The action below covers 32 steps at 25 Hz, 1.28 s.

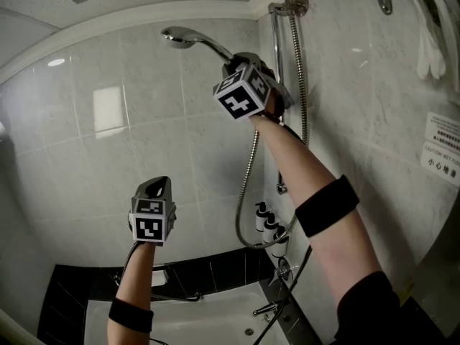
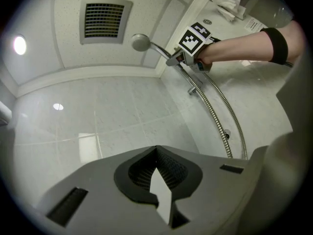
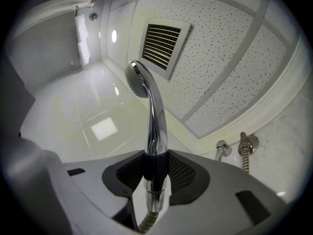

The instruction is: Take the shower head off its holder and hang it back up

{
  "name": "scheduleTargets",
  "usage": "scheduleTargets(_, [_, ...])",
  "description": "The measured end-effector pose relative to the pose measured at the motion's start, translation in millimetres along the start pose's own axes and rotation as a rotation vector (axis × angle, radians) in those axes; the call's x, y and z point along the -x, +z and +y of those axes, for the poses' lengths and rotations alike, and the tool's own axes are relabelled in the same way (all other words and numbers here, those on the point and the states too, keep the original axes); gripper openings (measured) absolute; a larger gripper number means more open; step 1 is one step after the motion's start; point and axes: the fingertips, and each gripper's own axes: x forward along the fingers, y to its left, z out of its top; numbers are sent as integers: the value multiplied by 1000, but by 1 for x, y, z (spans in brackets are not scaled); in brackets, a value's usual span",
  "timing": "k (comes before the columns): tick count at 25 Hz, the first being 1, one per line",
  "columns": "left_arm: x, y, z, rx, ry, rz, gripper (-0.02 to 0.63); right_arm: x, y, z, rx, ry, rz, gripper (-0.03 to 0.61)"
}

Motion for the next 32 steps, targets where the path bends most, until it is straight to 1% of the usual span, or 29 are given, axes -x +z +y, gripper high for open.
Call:
scheduleTargets(2, [10,-5,9,5,15,5,0,2,1,13,-58,37,1,146])
scheduleTargets(6, [27,-19,26,10,42,21,0,11,6,45,-140,111,-7,146])
scheduleTargets(12, [60,-64,43,43,83,85,0,42,6,113,-273,250,-19,146])
scheduleTargets(17, [83,-99,57,70,114,113,0,67,-1,168,-386,331,-30,146])
scheduleTargets(20, [102,-129,59,87,127,152,0,87,-13,215,-449,403,-28,146])
scheduleTargets(24, [136,-170,61,103,143,213,0,123,-28,282,-570,504,2,146])
scheduleTargets(28, [160,-208,62,105,173,236,0,159,-45,340,-623,583,33,146])
scheduleTargets(32, [182,-244,59,128,195,267,0,200,-72,401,-672,665,96,146])
